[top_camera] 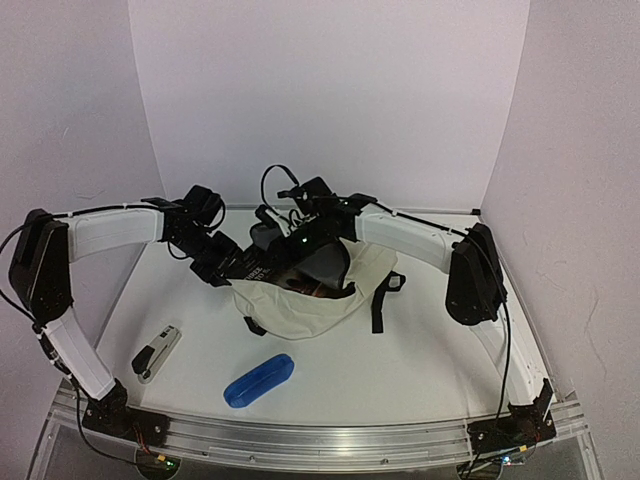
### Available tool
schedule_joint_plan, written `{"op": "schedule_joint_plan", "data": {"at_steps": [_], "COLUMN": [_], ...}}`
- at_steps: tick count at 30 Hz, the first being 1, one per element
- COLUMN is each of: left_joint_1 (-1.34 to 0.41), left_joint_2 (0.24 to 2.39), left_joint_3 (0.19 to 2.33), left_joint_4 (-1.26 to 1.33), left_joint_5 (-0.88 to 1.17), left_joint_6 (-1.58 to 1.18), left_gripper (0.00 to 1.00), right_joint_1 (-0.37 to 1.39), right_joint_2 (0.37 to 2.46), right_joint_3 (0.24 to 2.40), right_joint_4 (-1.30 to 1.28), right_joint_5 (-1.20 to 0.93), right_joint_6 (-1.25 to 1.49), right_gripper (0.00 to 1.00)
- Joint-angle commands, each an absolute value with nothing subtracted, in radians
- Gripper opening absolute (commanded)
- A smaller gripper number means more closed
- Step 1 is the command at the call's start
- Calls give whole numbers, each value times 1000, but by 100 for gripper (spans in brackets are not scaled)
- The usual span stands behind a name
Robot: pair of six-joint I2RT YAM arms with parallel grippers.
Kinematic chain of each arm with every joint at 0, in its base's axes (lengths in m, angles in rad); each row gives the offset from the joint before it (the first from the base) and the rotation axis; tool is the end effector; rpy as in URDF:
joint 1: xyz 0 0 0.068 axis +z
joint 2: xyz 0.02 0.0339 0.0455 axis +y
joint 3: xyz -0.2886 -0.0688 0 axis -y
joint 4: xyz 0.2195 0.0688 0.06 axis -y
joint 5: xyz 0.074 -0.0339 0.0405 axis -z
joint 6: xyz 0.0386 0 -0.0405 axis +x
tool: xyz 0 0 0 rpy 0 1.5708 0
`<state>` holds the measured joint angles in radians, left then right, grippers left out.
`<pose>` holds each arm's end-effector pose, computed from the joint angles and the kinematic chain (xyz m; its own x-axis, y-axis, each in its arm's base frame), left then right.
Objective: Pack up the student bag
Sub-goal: Adjust the student bag at the center of the board.
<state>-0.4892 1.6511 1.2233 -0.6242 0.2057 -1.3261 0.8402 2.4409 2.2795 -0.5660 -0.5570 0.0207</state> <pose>0.2816 -0.1588 0.2676 -0.7188 -0.6933 0.0520 -0.6106 0.5937 -0.5240 0.3496 0.4207 0.2525 -0.4622 -0.4895 -0.7395 -0.8863 0.2826 0.3669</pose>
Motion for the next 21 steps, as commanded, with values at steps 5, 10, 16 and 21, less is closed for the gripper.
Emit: {"op": "schedule_joint_plan", "data": {"at_steps": [5, 10, 16, 21], "left_joint_1": [-467, -466, -467, -466], "left_joint_2": [1813, 1833, 1853, 1872], "left_joint_3": [1360, 1356, 1345, 1330], "left_joint_4": [-643, -660, -717, -724], "left_joint_5": [245, 280, 328, 348], "left_joint_6": [-1304, -1315, -1333, -1349], "left_gripper": [57, 54, 52, 49], "right_joint_1": [841, 841, 841, 842], "right_joint_2": [2453, 2464, 2471, 2465], "right_joint_3": [2275, 2276, 2276, 2260], "right_joint_4": [-491, -476, -465, -458], "right_joint_5": [-447, -437, -438, -447], "right_joint_6": [8, 9, 14, 8], "right_gripper": [19, 19, 19, 19]}}
